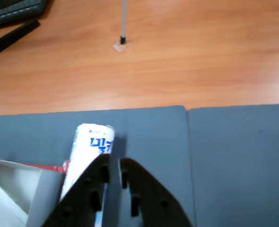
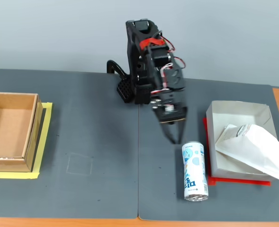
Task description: Pick the sandwich and put it in the gray box
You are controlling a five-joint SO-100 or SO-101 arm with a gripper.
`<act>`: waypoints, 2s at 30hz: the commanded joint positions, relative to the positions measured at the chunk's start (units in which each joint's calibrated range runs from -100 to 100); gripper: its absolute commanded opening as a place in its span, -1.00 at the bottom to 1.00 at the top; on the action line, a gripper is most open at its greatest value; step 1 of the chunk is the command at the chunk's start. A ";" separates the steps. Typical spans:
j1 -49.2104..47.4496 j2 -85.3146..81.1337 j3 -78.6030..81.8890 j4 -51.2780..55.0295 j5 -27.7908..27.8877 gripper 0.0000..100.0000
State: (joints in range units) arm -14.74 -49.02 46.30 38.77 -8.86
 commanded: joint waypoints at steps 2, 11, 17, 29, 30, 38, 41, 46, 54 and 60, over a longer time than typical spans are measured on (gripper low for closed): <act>4.41 -7.31 6.21 0.21 0.19 -0.96; 7.54 -24.44 23.76 0.29 0.24 -0.96; 10.23 -34.36 35.07 1.16 0.24 -0.96; 11.72 -46.40 45.65 12.71 0.24 -0.96; 11.72 -46.91 46.38 13.05 0.24 -0.96; 11.79 -48.43 49.63 15.83 0.24 -0.96; 11.72 -48.52 49.81 16.53 0.24 -0.96; 11.79 -49.96 51.53 16.70 0.24 -0.96; 11.72 -50.21 51.90 17.13 0.24 -0.96; 11.72 -50.30 51.90 16.96 0.24 -0.96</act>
State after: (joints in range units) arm -3.32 -98.56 98.02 55.59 -8.86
